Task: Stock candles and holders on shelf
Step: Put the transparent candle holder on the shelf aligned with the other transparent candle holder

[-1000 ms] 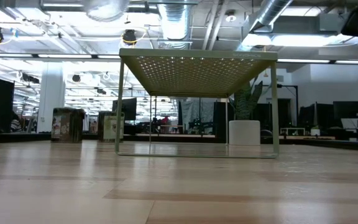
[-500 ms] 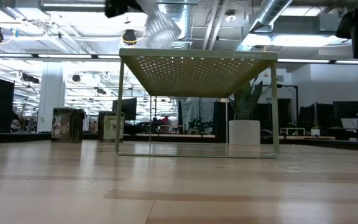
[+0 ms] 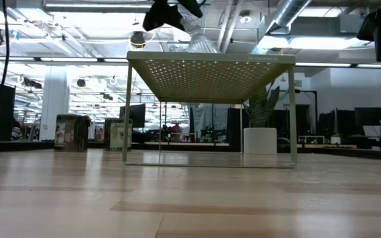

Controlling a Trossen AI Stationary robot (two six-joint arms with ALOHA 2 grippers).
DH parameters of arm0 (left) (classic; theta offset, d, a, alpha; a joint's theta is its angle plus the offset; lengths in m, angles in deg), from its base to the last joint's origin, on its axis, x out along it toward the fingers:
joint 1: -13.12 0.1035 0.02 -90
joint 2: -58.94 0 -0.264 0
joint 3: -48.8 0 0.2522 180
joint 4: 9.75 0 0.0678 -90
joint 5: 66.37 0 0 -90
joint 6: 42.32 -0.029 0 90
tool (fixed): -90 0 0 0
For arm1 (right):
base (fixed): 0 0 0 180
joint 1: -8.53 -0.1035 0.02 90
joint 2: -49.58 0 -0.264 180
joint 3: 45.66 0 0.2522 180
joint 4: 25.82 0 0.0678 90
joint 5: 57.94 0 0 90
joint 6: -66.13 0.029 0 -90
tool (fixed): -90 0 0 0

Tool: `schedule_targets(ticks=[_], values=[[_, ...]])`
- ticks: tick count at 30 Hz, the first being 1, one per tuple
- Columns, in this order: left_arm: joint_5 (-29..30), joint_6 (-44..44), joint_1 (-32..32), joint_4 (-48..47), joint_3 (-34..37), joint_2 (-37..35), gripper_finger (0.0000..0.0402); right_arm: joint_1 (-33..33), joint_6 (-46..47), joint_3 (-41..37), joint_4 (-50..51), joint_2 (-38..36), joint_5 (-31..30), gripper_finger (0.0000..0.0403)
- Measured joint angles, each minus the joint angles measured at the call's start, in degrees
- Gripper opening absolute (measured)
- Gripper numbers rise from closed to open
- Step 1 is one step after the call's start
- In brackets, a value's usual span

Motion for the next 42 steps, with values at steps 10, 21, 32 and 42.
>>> schedule_targets(ticks=[10, 21, 32, 42], values=[[0.4, 0.0, 2.5, 2.1, -5.3, 3.8, 0.017, 0.0, 0.0, 0.0, 0.0, 0.0, 0.0, 0.029], [-1.5, 0.2, 8.0, 2.3, -5.8, 3.9, 0.017, 0.0, 0.0, 0.0, 0.0, 0.0, 0.0, 0.029], [-5.1, 0.2, 10.7, 2.7, -5.8, 3.9, 0.017, 0.0, -1.0, 0.0, 0.0, 0.0, 0.0, 0.029], [-5.1, -2.5, 11.0, 2.0, -5.8, 5.6, 0.017, 0.0, -1.0, 0.0, 0.0, 0.0, 0.0, 0.029]])
